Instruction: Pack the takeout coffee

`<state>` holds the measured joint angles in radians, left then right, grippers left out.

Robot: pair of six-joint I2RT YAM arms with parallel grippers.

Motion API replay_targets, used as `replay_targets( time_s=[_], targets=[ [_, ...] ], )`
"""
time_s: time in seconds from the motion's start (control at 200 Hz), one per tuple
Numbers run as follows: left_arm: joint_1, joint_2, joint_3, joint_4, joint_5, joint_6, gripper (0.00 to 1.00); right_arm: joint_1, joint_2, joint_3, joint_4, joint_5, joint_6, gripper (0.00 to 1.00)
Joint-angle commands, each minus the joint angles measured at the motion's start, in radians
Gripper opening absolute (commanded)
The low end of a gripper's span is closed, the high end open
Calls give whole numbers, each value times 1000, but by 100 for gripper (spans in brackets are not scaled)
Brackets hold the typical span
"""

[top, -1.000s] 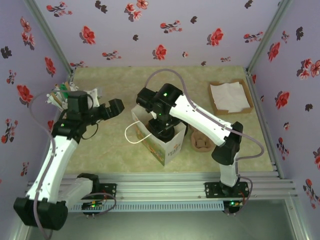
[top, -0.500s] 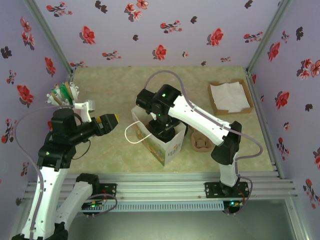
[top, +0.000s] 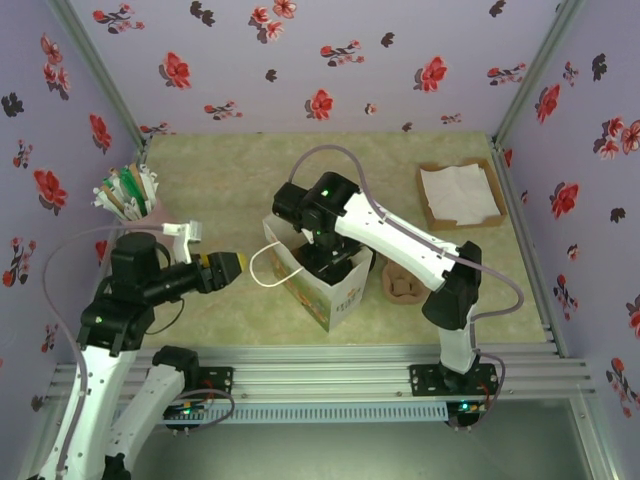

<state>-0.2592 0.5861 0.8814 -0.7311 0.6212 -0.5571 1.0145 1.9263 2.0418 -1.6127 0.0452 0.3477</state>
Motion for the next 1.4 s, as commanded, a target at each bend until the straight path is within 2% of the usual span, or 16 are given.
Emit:
replay_targets(
  time_s=[0.0,1.395],
  targets=[
    [-9,6,-34,70,40,25,68,-4,-18,-23,-73,9,-13,63],
    [-37,69,-60,187,26,0,69,-25,-110,-190,70,-24,-42,64]
  ],
)
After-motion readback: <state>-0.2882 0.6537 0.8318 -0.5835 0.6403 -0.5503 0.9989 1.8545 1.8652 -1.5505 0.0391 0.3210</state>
